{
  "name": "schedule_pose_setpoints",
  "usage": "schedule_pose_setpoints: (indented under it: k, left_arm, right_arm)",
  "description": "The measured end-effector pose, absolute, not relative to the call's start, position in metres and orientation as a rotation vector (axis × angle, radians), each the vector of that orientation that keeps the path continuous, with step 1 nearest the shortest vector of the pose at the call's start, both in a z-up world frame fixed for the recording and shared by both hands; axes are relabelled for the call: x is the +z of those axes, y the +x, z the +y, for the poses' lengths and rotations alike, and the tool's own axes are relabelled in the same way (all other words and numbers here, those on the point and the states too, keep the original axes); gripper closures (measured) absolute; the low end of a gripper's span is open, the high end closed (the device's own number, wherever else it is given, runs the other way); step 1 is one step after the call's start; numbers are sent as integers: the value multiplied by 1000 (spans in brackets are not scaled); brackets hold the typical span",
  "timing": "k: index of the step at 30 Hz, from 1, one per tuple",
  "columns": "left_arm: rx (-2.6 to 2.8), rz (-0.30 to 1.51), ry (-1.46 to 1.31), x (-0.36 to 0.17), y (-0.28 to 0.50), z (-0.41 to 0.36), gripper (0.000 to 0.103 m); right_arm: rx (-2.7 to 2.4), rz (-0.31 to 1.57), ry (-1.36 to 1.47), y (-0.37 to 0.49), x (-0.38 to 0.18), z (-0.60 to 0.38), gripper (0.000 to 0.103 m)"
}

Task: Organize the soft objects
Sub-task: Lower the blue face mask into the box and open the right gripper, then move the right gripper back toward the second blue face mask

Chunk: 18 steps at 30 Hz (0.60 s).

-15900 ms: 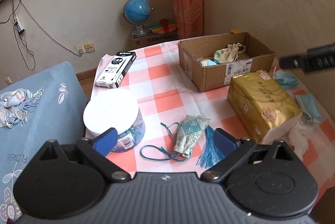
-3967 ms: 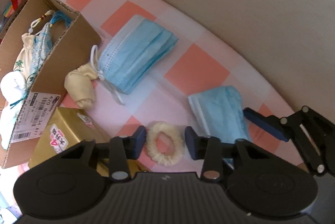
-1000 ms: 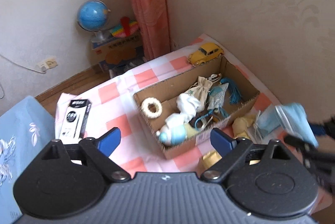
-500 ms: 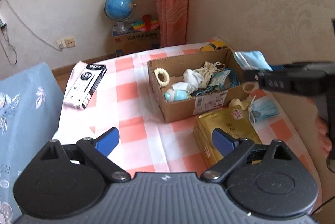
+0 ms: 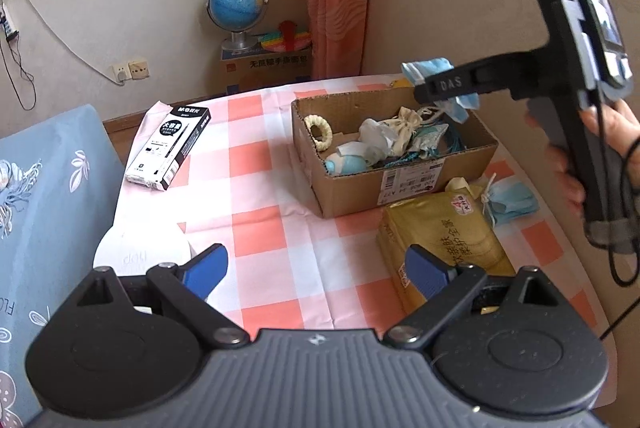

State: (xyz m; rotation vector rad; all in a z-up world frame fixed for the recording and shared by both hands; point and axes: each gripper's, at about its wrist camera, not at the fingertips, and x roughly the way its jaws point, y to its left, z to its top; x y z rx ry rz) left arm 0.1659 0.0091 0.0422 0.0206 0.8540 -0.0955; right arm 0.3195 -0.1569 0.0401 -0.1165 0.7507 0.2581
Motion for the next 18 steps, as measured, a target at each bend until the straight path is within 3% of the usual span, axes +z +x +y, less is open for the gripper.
schedule_pose_setpoints:
  k: [2,4,6,18]
  left_arm:
    - [-91,856,16,41,167,11,8]
    - [-85,859,13,41,168,12,8]
    - [-83,859,9,41,167,14,8]
    - [-93,857,11,43,161,10,8]
  right_arm:
    - [263,755,-130,325,38,-153,39]
    - [258,735,-138,325,38,-152,9]
    - [266,709,-126,322,40,-154,0]
    - [185,735,-85,283,47,-183,0]
